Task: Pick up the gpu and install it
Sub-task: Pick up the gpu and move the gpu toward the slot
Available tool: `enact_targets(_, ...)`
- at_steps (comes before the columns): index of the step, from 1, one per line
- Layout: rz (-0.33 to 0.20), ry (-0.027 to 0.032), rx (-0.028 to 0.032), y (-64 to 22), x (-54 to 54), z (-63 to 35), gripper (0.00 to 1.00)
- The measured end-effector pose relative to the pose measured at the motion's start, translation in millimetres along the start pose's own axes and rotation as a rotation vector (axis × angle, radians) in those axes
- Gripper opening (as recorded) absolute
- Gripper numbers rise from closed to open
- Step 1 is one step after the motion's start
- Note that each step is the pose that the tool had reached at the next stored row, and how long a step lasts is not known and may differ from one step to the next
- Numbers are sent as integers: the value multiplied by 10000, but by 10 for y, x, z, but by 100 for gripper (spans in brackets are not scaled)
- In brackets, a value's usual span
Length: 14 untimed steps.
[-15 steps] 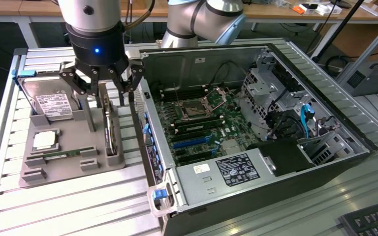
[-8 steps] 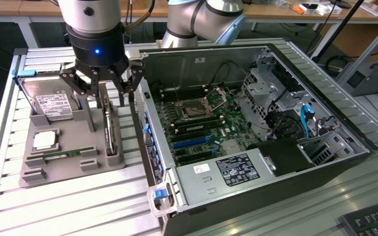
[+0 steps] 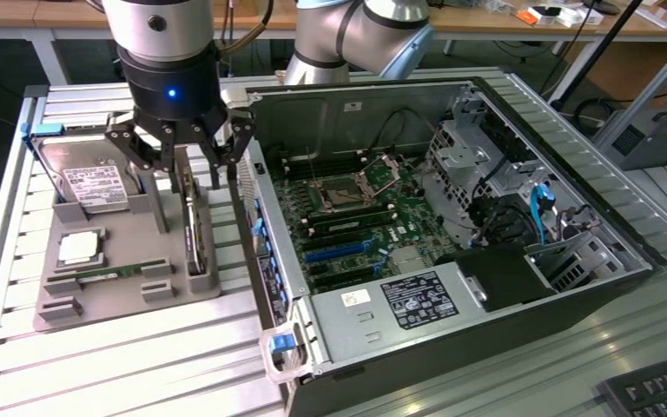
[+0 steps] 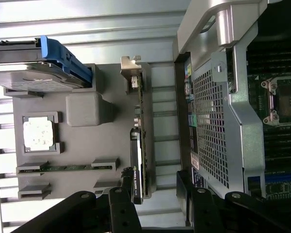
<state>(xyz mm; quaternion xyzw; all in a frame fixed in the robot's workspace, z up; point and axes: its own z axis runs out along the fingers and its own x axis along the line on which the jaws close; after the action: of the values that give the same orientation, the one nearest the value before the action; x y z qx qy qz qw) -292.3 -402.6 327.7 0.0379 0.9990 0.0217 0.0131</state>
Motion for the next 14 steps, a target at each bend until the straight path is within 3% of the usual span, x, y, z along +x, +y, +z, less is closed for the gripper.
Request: enact_targets(14,0,0,0,-3,1,29,48)
